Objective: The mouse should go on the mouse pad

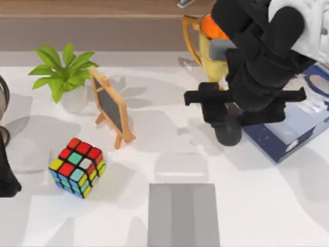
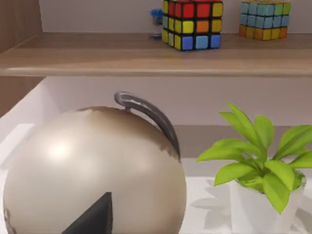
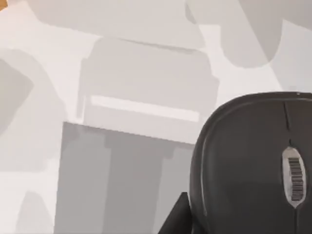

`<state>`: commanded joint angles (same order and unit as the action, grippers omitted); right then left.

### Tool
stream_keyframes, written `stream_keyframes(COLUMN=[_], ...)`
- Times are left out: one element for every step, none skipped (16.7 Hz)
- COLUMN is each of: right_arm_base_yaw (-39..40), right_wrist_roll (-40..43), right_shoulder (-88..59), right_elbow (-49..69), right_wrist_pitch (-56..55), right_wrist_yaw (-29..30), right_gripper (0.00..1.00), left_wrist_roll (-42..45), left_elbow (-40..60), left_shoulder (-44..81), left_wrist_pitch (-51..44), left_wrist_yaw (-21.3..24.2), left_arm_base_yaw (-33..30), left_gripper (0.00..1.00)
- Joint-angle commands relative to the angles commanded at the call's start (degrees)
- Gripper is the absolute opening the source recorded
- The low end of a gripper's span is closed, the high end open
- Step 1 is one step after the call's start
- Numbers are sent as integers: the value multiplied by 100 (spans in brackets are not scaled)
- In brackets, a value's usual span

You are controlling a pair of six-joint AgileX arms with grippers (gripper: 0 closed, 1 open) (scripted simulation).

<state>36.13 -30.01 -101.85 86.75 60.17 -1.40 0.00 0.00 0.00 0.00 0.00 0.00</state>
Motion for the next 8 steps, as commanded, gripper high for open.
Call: stream_keyframes(right_arm_base_yaw=[317, 604, 859, 1078, 1262, 1409, 1520, 1595], right_wrist_roll=[-413, -806, -1175, -1513, -1813, -2067, -2264, -2402], right_shoulder=[-152, -314, -481, -648, -810, -957, -1083, -1178], right_elbow=[57, 96, 120, 131, 131, 124, 113, 101], right_wrist_pitch=[12, 36, 71, 113, 161, 209, 254, 290], right_wrist_yaw=[31, 63, 95, 126, 154, 177, 196, 209], right_gripper=[0, 0, 0, 0, 0, 0, 0, 0], left_wrist_roll=[0, 0, 0, 0, 0, 0, 0, 0], left_elbow=[0, 0, 0, 0, 0, 0, 0, 0], left_shoulder=[0, 0, 0, 0, 0, 0, 0, 0], left_wrist_pitch=[0, 0, 0, 0, 0, 0, 0, 0], left_wrist_yaw=[0, 0, 0, 0, 0, 0, 0, 0], left_arm_base_yaw=[0, 0, 0, 0, 0, 0, 0, 0], left_gripper=[100, 100, 100, 100, 100, 100, 100, 100])
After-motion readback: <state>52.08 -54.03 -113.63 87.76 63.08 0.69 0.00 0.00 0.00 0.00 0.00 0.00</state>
